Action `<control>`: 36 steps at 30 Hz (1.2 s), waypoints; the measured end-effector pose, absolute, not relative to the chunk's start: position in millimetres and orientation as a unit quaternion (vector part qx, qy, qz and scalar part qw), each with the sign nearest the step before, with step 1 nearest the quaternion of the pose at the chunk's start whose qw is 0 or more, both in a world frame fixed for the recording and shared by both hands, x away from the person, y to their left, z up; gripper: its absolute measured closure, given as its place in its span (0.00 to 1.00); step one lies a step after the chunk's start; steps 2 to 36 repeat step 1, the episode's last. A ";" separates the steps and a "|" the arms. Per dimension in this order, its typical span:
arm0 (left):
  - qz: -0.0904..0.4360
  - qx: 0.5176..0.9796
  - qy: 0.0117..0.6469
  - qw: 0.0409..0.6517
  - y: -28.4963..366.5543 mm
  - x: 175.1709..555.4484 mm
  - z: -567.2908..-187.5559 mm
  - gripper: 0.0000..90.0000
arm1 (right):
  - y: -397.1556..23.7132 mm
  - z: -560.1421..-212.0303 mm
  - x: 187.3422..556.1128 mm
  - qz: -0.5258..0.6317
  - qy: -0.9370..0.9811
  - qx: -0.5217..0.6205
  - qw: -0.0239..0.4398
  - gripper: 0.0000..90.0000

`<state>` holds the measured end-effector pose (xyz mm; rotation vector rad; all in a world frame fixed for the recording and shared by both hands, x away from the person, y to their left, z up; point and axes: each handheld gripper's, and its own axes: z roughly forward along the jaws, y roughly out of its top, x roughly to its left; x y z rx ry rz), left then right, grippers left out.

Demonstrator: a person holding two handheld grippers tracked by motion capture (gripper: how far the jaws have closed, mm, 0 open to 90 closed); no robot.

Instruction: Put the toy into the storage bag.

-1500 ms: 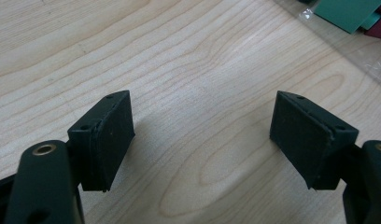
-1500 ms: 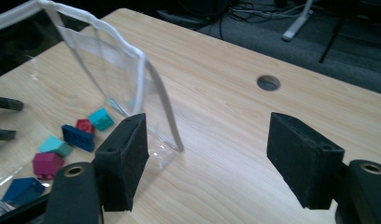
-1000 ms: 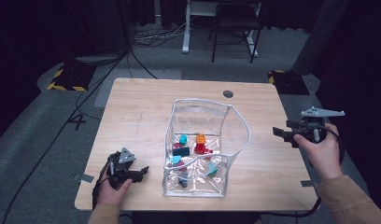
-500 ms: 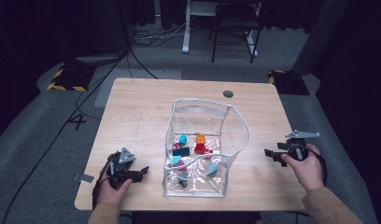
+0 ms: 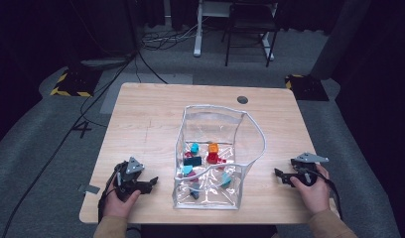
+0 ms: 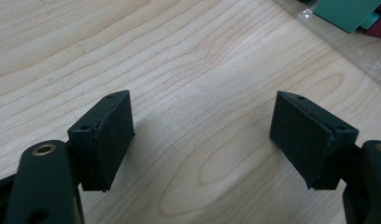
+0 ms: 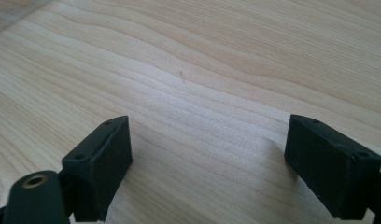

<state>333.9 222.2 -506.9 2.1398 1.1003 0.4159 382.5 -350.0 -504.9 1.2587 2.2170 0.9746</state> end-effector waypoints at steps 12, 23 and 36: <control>0.160 0.823 0.423 0.343 222.2 333.9 -506.9 0.24 | -350.5 -504.9 383.2 0.351 0.798 0.447 0.203 0.17; 0.160 0.823 0.423 0.343 222.2 333.9 -506.9 0.24 | -350.5 -504.9 383.2 0.351 0.798 0.447 0.203 0.17; 0.160 0.823 0.423 0.343 222.2 333.9 -506.9 0.24 | -350.5 -504.9 383.2 0.351 0.798 0.447 0.203 0.17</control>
